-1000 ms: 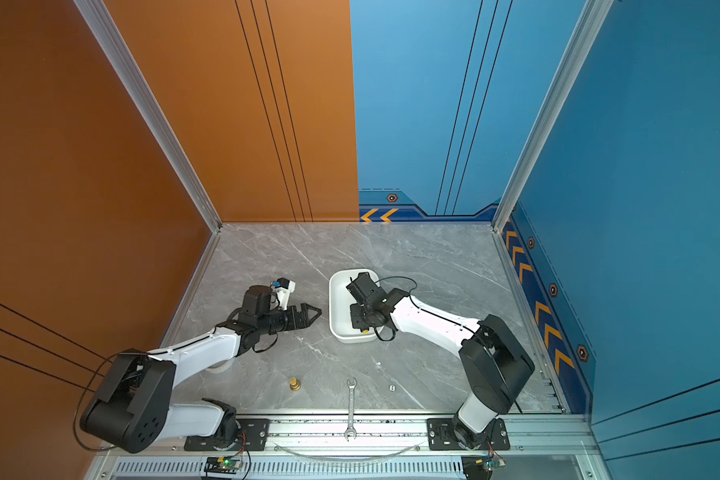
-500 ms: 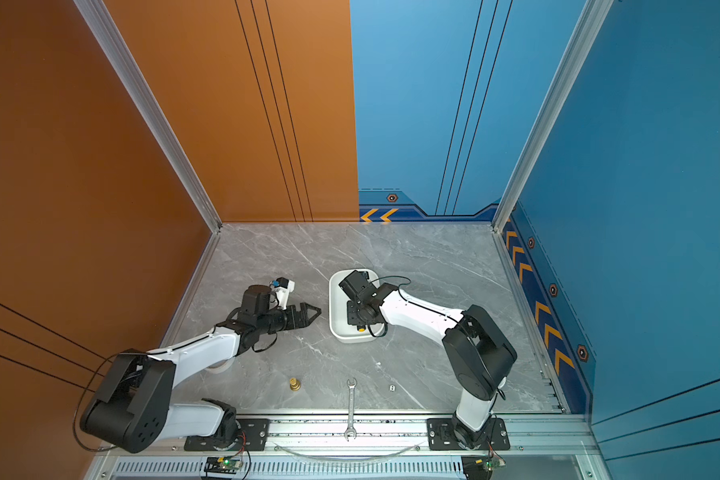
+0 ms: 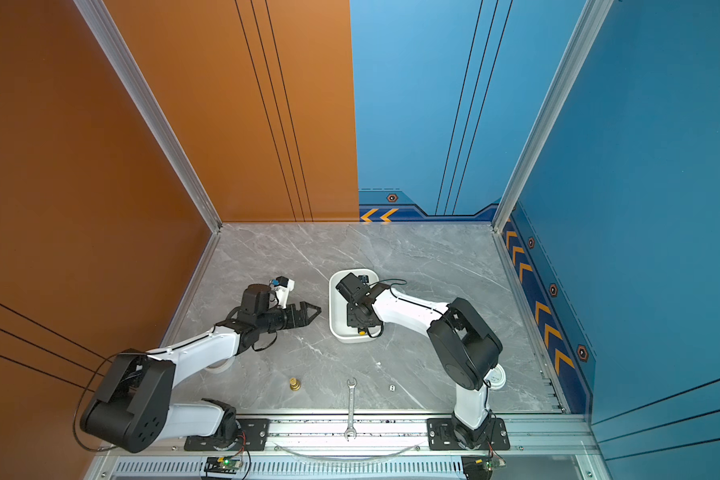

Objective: Put the screwdriver in the bin
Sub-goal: 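Lower the screwdriver into the white bin with the right gripper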

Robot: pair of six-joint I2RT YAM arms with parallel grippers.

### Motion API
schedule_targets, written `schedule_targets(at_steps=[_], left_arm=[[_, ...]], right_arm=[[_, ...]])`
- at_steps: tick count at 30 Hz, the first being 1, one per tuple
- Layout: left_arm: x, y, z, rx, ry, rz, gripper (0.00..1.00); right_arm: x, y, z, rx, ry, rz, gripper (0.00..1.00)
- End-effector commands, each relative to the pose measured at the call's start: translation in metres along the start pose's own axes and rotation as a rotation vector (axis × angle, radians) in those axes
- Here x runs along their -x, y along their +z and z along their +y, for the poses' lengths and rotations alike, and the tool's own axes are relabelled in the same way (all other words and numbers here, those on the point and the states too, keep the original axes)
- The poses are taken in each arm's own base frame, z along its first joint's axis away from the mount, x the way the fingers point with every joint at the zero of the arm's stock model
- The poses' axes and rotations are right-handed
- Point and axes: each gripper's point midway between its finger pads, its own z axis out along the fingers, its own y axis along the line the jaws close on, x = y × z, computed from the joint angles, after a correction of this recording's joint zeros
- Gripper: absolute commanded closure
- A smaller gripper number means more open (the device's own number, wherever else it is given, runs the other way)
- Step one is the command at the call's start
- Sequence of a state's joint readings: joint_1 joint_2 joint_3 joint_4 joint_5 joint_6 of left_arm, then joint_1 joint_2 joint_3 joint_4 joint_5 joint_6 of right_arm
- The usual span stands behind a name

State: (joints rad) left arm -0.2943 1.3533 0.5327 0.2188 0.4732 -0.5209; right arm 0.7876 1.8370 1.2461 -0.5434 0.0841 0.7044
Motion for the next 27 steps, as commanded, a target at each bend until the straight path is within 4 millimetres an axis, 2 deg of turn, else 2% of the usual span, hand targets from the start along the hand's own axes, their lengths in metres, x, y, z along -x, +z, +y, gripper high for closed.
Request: schedule_targets(at_steps=[1, 11, 20, 27], left_arm=[[0.006, 0.001, -0.004, -0.017, 0.011, 0.005, 0.02], [0.005, 0.002, -0.003, -0.015, 0.006, 0.009, 0.02], [0.005, 0.002, -0.003, -0.015, 0.002, 0.008, 0.02], [0.005, 0.002, -0.002, -0.012, 0.000, 0.011, 0.02]], right_arm=[[0.003, 0.001, 0.000, -0.036, 0.005, -0.005, 1.00], [0.002, 0.012, 0.002, -0.046, -0.009, 0.015, 1.00], [-0.002, 0.023, 0.001, -0.059, -0.010, 0.035, 0.87], [-0.003, 0.025, 0.002, -0.059, -0.015, 0.040, 0.73]])
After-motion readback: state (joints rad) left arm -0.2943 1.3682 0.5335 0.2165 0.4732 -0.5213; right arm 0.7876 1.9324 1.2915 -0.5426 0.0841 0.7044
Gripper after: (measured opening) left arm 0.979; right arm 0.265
